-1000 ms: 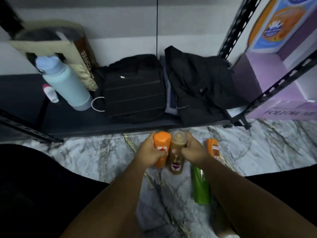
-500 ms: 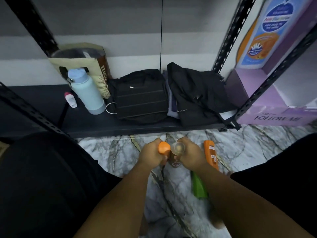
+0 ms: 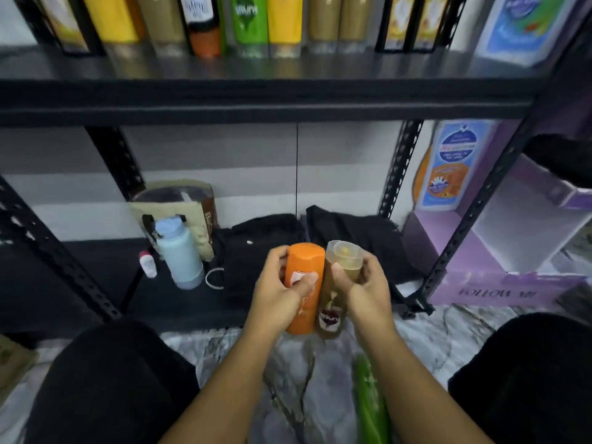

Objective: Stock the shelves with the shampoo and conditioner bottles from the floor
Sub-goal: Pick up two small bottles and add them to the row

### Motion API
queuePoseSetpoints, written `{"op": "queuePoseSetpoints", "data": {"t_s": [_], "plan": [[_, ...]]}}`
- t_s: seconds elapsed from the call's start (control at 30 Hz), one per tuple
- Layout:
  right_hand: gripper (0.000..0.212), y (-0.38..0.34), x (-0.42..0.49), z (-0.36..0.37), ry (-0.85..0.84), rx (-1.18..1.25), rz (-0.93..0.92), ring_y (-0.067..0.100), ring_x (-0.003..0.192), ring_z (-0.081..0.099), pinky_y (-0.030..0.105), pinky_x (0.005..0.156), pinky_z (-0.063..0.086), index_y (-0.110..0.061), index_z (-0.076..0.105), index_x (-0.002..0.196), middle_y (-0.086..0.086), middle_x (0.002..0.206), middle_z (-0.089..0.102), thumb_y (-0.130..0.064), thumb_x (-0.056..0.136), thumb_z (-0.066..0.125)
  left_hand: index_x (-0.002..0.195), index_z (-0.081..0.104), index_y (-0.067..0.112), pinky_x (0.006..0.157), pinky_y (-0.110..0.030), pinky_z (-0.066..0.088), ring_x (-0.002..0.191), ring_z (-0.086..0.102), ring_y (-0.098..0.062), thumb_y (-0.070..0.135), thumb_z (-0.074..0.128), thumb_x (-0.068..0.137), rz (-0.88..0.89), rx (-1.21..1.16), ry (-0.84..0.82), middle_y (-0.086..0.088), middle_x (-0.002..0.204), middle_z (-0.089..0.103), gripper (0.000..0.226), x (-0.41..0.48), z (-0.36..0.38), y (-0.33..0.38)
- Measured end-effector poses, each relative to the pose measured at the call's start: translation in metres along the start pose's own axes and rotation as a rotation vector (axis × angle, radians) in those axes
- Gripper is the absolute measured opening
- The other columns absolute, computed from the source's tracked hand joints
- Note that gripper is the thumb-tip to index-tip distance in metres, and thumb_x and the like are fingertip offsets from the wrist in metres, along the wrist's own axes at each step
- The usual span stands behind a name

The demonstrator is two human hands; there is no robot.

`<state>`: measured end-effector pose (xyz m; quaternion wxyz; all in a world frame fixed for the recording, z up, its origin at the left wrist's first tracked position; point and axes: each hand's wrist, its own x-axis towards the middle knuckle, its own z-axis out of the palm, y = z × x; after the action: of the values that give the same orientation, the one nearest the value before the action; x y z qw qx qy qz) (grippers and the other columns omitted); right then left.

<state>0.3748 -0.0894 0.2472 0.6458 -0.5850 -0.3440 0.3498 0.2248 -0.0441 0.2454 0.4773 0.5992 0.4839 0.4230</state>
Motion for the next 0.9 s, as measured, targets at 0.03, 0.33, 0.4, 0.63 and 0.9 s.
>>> {"op": "queuePoseSetpoints", "data": {"t_s": [0.03, 0.33, 0.4, 0.63, 0.9], "plan": [[0.031, -0.024, 0.002, 0.003, -0.015, 0.028, -0.054, 0.009, 0.1, 0.071, 0.037, 0.09, 0.056, -0.03, 0.064, 0.115, -0.01, 0.107, 0.074, -0.014, 0.09, 0.075, 0.126, 0.051, 0.047, 0.094, -0.034, 0.052, 0.113, 0.063, -0.004, 0.033, 0.08, 0.087, 0.056, -0.015, 0.004, 0.019, 0.121, 0.065, 0.05, 0.002, -0.005, 0.023], [0.026, -0.24, 0.042, 0.019, -0.146, 0.095, -0.466, 0.008, 0.1, 0.072, 0.036, 0.085, 0.06, -0.033, 0.063, 0.118, -0.012, 0.108, 0.074, -0.029, 0.094, 0.069, 0.129, 0.054, 0.044, 0.096, -0.041, 0.057, 0.11, 0.067, 0.001, 0.047, 0.073, 0.087, 0.491, -0.189, 0.062, 0.023, 0.117, 0.069, 0.046, 0.046, -0.042, 0.234], [0.027, -0.279, 0.057, 0.022, -0.162, 0.094, -0.514, 0.011, 0.103, 0.071, 0.041, 0.088, 0.06, -0.035, 0.063, 0.119, -0.01, 0.111, 0.074, -0.034, 0.093, 0.069, 0.133, 0.053, 0.041, 0.096, -0.043, 0.058, 0.112, 0.067, -0.004, 0.052, 0.073, 0.083, 0.541, -0.212, 0.066, 0.019, 0.121, 0.069, 0.055, 0.059, -0.044, 0.273], [0.024, -0.375, 0.1, 0.034, -0.192, 0.164, -0.61, 0.013, 0.088, 0.075, 0.029, 0.068, 0.061, -0.025, 0.061, 0.119, -0.002, 0.102, 0.076, -0.036, 0.098, 0.064, 0.121, 0.053, 0.045, 0.089, -0.047, 0.061, 0.104, 0.071, -0.012, 0.053, 0.072, 0.087, 0.654, -0.241, 0.128, 0.013, 0.116, 0.07, 0.04, 0.099, -0.04, 0.376], [0.024, -0.38, 0.144, 0.036, -0.197, 0.106, -0.581, 0.017, 0.09, 0.075, 0.037, 0.074, 0.063, -0.027, 0.06, 0.119, 0.0, 0.103, 0.075, -0.038, 0.098, 0.063, 0.125, 0.043, 0.045, 0.092, -0.046, 0.058, 0.103, 0.064, -0.012, 0.045, 0.07, 0.094, 0.603, -0.168, 0.179, 0.02, 0.11, 0.06, 0.041, 0.141, -0.019, 0.387]]}}
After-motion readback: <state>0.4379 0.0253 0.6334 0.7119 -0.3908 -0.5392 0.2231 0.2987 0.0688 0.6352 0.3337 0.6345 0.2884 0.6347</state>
